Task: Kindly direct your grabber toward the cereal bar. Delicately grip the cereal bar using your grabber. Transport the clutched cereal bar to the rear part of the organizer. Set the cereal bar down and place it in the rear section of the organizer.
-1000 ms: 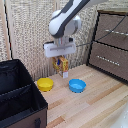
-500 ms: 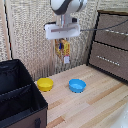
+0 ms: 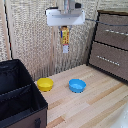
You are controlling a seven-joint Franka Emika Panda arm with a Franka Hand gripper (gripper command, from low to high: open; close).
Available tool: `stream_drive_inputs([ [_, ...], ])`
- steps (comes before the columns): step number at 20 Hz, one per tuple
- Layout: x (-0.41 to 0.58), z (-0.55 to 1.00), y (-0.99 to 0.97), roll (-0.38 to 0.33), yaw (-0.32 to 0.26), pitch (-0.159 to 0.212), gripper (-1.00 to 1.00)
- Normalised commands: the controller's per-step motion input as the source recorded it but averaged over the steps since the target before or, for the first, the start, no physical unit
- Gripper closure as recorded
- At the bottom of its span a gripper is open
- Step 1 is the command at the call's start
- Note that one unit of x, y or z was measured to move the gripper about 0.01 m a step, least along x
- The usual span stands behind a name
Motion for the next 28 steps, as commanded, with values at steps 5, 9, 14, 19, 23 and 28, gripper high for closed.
stream_drive_inputs([
  [5, -0.001, 0.20, 0.41, 0.048, -0.224, 0.007, 1.00],
  [9, 0.000, 0.02, 0.65, 0.021, -0.158, 0.034, 1.00],
  [14, 0.000, 0.00, 0.76, 0.000, -0.137, 0.031, 1.00],
  [19, 0.000, 0.00, 0.76, 0.000, -0.140, 0.025, 1.00],
  [23, 0.000, 0.01, 0.73, 0.000, -0.157, 0.005, 1.00],
  [28, 0.000, 0.04, 0.70, 0.000, -0.174, 0.000, 1.00],
])
